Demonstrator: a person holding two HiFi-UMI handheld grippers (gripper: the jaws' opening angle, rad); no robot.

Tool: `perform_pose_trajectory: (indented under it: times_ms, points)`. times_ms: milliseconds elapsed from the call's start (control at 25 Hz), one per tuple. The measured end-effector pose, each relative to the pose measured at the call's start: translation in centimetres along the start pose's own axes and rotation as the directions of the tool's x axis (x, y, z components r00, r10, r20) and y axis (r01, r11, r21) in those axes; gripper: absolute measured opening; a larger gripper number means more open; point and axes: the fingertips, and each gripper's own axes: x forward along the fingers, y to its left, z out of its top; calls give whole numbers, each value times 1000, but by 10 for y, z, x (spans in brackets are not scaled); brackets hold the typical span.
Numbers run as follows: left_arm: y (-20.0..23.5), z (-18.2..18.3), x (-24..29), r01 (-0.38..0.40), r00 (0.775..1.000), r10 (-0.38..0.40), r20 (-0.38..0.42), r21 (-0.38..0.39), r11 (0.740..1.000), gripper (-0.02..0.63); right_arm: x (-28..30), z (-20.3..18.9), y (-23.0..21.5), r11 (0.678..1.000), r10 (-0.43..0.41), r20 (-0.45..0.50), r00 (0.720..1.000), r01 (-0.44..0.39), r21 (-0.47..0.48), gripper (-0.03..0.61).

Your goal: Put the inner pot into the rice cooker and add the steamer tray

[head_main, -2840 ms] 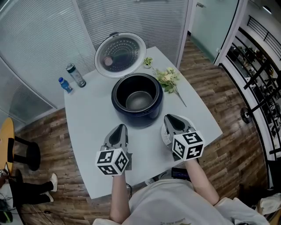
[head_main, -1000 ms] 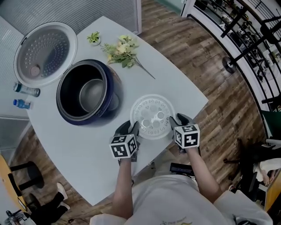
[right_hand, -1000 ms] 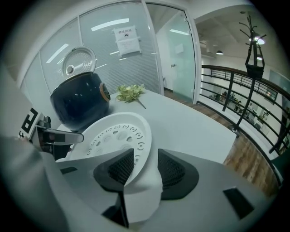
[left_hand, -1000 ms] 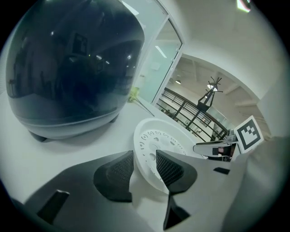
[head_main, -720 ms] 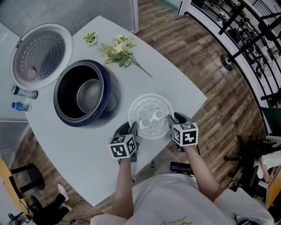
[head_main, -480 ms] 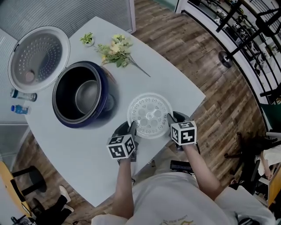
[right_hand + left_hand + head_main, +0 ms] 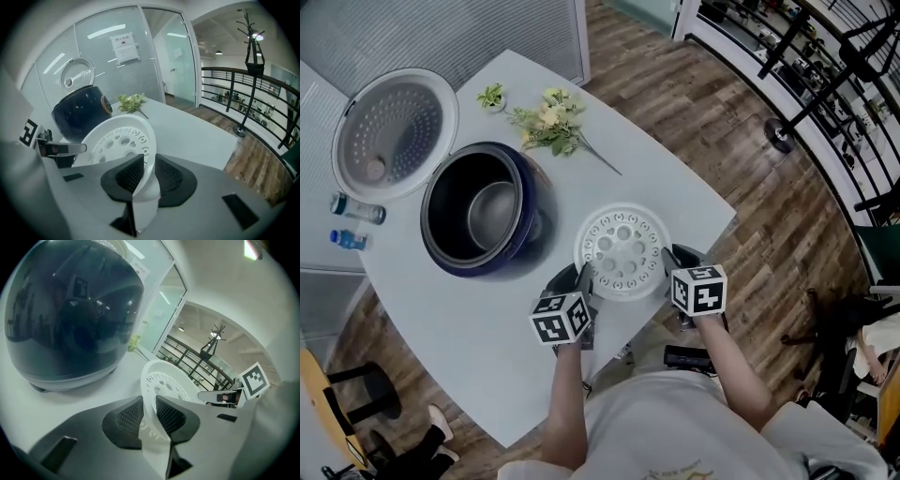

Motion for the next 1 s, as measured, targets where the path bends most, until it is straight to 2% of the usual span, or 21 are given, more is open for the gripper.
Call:
perform_pose_trajectory:
  times_ms: [240, 440, 680, 1000]
  points:
    - [-12, 21, -13, 18, 998, -18, 61, 10, 1000, 80, -17, 17, 2, 1000, 0, 57, 998, -1, 18, 84]
    - [-21, 42, -36, 42, 991, -41, 126, 0, 999, 75, -46, 44, 12, 994, 55, 135, 989, -68, 91, 68]
    - [-26, 68, -68, 44, 977, -44, 211, 8, 999, 75, -74, 77, 33, 991, 98, 234, 967, -118, 71, 63]
    - [-35, 97, -110, 37, 951, -46, 306, 35, 999, 71, -104, 101, 56, 985, 142, 313, 939, -166, 51, 60]
